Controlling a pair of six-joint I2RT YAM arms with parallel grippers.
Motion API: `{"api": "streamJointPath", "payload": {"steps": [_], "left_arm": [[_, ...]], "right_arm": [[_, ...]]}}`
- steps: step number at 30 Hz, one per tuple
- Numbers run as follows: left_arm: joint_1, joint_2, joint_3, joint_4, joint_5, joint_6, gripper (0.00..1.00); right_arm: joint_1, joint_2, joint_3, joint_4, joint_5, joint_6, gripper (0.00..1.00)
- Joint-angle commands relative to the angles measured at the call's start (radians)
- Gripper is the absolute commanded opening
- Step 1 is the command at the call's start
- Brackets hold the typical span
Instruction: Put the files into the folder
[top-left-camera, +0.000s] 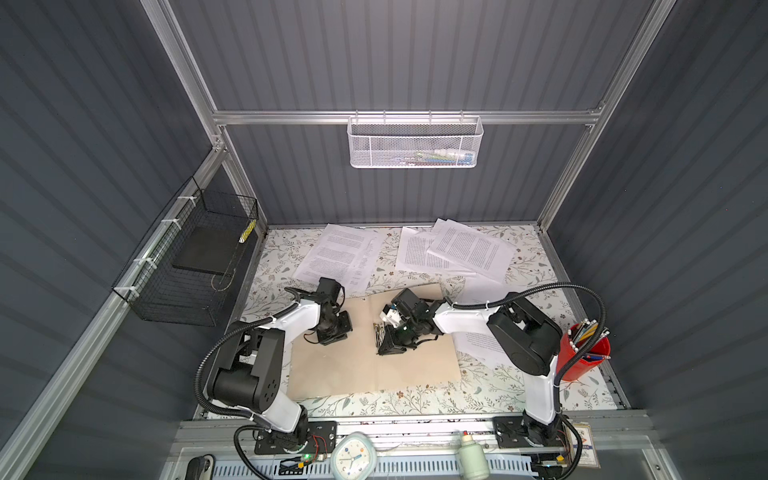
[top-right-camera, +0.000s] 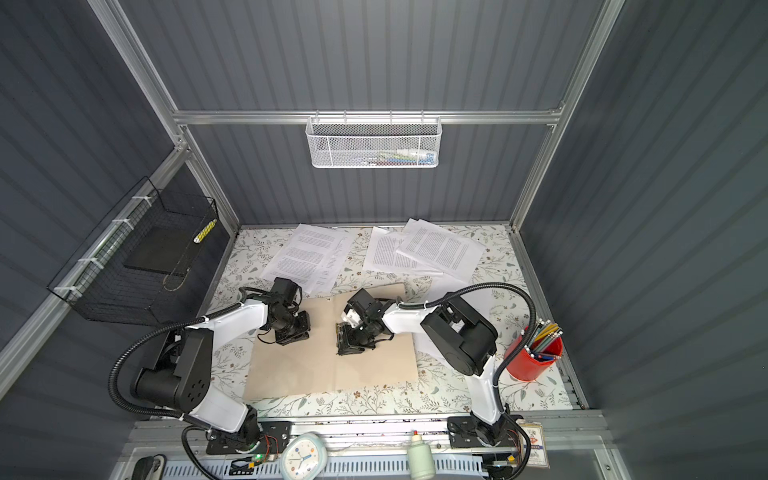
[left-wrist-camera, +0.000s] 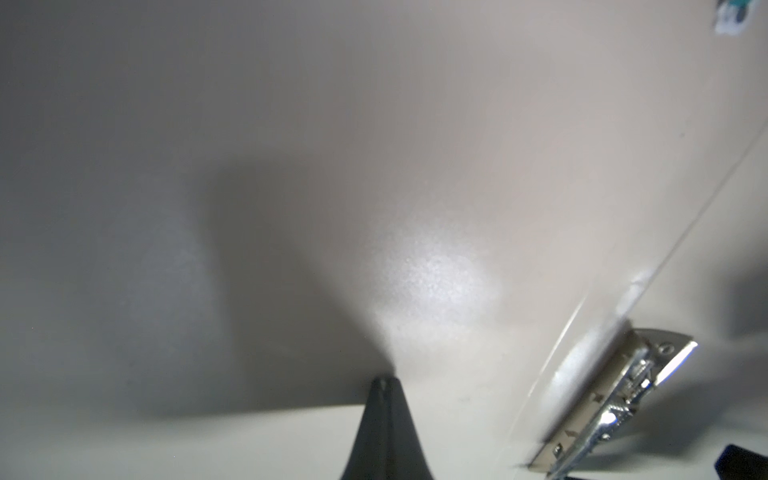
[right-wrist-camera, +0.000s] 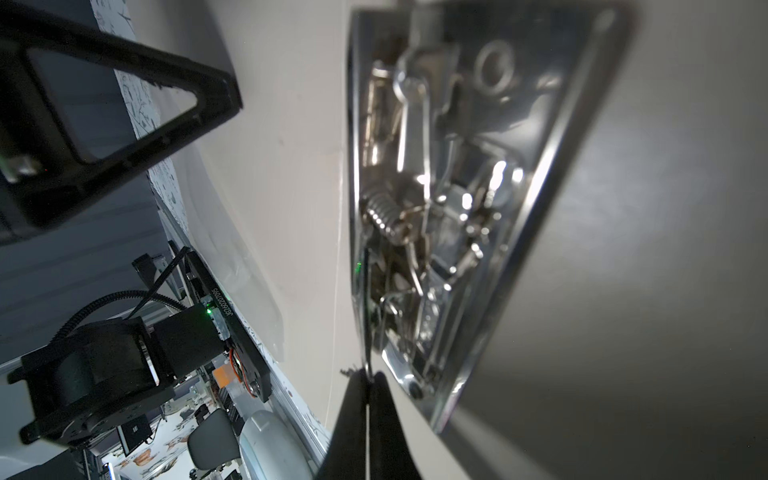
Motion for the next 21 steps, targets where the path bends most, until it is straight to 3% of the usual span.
{"api": "streamJointPath", "payload": {"steps": [1,8,21], "left_arm": [[0.000,0.061,-0.039,-0.048,-0.092,-0.024,0.00],[0.000,0.084,-0.051,-0.045,-0.129,-0.031,0.00],[0.000,0.065,-0.071,-0.034,-0.150,-0.047,0.00]], "right_arm": [[-0.001,0.044,-0.070,-0.043,0.085,0.051,0.00],[-0.016,0.047,-0.178,0.012,0.181,0.174,0.00],[-0.012,0.034,-0.227,0.047,0.282,0.223,0.00]]}}
